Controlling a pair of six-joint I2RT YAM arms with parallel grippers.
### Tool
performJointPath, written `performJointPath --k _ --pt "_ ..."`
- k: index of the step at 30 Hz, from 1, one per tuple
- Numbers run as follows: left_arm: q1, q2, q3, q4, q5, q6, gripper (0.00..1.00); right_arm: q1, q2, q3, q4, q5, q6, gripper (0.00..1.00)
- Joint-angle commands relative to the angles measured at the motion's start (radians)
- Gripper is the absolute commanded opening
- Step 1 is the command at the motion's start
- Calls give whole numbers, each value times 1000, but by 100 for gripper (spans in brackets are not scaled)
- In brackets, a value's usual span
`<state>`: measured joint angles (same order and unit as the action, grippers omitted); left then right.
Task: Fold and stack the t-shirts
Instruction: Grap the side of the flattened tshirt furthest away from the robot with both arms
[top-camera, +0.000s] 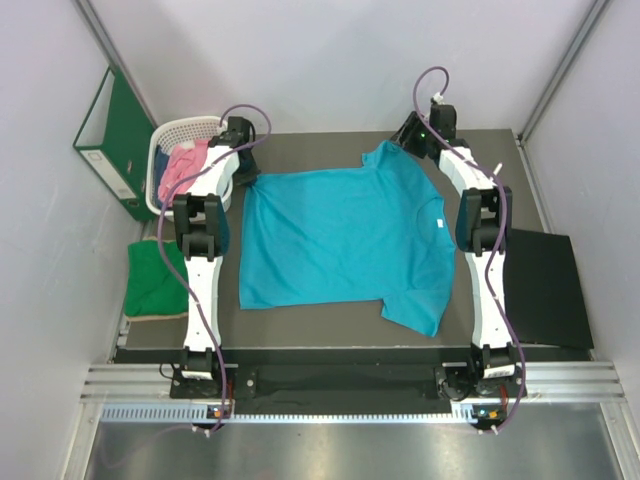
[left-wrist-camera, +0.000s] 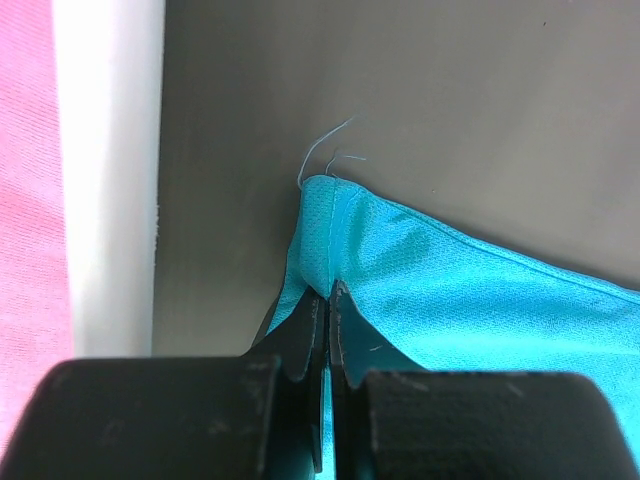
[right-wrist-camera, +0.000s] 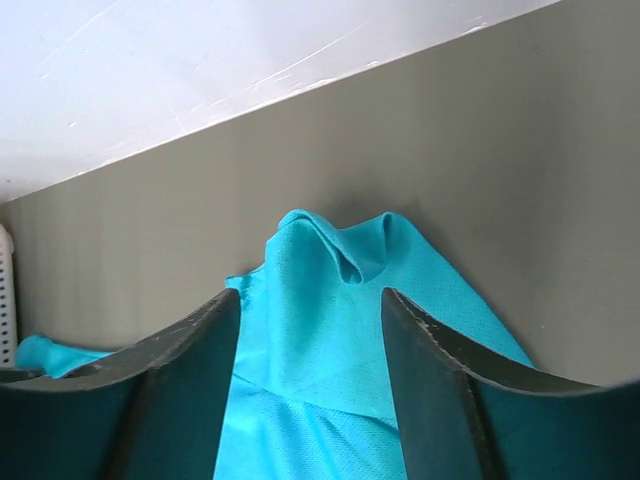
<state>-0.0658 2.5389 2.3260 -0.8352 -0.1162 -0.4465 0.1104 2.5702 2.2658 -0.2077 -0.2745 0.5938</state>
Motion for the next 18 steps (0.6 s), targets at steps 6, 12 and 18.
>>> performJointPath --k 6,12,18 --pt "8 -17 -8 15 41 11 0 6 17 70 33 49 -38 56" --pt "8 -20 -13 10 43 20 0 9 64 104 56 49 -2 51" --pt "8 -20 -19 11 47 19 0 20 93 115 62 47 18 50"
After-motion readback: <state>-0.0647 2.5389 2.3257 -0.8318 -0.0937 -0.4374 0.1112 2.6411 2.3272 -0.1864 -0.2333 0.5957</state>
